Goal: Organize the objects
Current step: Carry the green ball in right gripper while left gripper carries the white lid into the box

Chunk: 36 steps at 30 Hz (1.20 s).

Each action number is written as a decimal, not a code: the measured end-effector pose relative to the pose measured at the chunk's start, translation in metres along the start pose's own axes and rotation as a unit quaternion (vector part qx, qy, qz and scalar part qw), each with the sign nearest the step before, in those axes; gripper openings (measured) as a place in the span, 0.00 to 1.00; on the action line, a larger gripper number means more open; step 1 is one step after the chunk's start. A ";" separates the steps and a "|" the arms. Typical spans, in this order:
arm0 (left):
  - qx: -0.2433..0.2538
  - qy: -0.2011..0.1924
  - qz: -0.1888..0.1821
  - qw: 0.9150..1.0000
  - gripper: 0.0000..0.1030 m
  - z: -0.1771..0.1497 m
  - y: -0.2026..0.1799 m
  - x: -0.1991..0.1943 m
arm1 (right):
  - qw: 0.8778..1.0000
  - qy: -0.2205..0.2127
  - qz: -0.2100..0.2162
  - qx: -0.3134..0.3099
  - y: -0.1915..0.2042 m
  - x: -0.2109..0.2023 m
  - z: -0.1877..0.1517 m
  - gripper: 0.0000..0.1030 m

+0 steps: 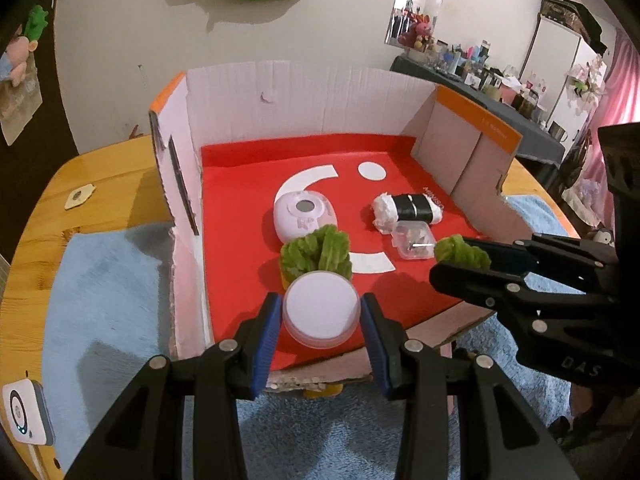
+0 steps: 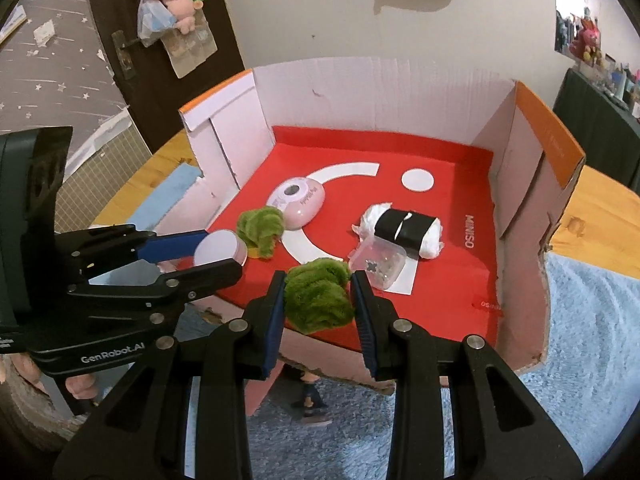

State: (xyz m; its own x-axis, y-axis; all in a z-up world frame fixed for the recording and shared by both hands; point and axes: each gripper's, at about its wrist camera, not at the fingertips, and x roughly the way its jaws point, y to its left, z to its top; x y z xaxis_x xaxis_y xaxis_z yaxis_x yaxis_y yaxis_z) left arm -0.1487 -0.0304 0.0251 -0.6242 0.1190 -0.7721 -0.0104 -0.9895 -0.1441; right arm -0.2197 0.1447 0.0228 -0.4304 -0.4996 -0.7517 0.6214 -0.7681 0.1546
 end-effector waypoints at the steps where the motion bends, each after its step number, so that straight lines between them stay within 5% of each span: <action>1: 0.001 0.003 -0.001 1.000 0.41 0.000 0.000 0.002 | 1.000 0.003 0.001 0.001 -0.001 0.002 0.000 0.30; 36: 0.007 0.040 -0.006 0.999 0.41 0.017 -0.001 0.030 | 0.998 0.066 0.016 0.019 -0.022 0.034 0.003 0.30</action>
State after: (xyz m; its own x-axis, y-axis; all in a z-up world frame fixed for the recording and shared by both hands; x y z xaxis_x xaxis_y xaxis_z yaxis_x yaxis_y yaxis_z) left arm -0.1806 -0.0268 0.0126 -0.5595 0.1367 -0.8175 -0.0295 -0.9890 -0.1452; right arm -0.2497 0.1437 -0.0040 -0.3202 -0.4683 -0.8235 0.6069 -0.7689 0.2013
